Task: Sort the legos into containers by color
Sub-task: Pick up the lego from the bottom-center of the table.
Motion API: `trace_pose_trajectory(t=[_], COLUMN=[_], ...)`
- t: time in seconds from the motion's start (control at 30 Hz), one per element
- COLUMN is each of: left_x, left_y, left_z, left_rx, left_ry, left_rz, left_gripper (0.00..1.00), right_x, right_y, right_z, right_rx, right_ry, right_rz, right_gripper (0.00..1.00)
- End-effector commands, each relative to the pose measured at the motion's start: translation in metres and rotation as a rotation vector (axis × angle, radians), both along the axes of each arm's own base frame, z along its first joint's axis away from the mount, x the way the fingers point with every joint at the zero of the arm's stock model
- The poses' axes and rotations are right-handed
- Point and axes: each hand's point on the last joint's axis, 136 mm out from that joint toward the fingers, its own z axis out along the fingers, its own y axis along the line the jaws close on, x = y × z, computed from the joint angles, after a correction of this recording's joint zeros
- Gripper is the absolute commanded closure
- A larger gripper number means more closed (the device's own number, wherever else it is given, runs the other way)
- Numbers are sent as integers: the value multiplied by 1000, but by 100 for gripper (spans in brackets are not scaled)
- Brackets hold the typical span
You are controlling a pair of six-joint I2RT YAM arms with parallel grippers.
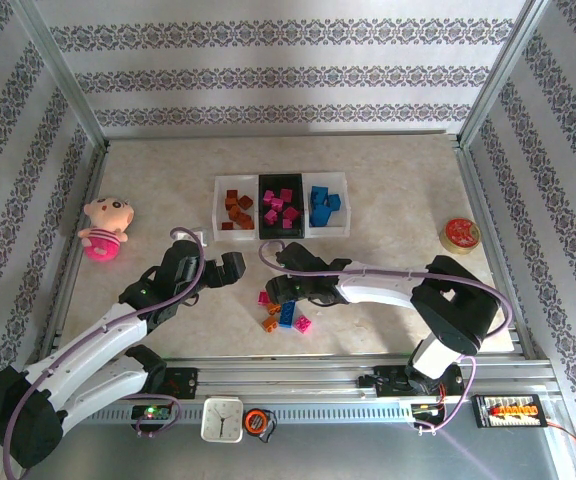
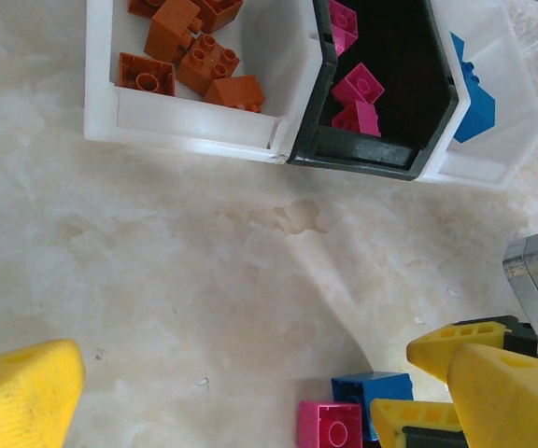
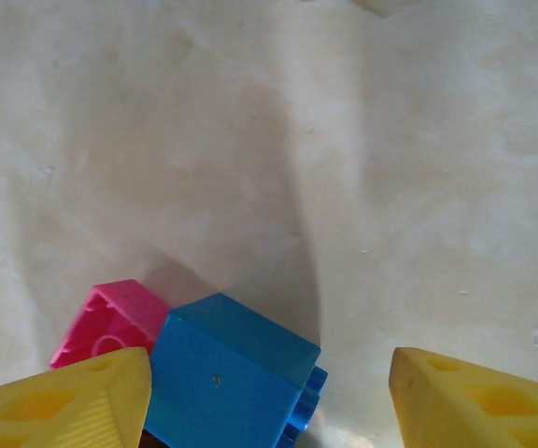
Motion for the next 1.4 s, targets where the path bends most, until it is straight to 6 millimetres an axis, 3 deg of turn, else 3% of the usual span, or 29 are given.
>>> trace_pose_trajectory(t=[0.0, 0.23, 0.37, 0.47, 0.63, 0.73, 0.97, 1.13, 1.37], left_x=[-1, -1, -1, -1, -2, -3, -6, -5, -4], left_y=[8, 9, 9, 9, 9, 11, 15, 16, 16], left_z=[-3, -5, -6, -5, -7, -7, -11, -10, -10], left_rx=[9, 14, 15, 12, 11, 25, 39, 42, 44], left_ry=[8, 10, 13, 10, 13, 17, 22, 17, 15], left_rz=[36, 39, 39, 40, 40, 41, 49, 55, 56], left_gripper=[0, 0, 0, 0, 0, 0, 0, 0, 0], right_x=[2, 10, 10, 12, 13, 13, 6, 11, 38], right_y=[-20, -52, -34, -22, -5, -8, -17, -23, -48], right_z=[-6, 7, 25, 28, 15, 1, -10, 10, 83], right_rx=[-124, -167, -60, 3, 1, -56, -86, -42, 84], right_ry=[-17, -59, -76, -56, -22, -2, 15, -32, -140], right_rz=[-47, -125, -77, -95, -85, -91, -86, -89, -128], right_gripper=[36, 36, 28, 26, 24, 25, 44, 62, 69])
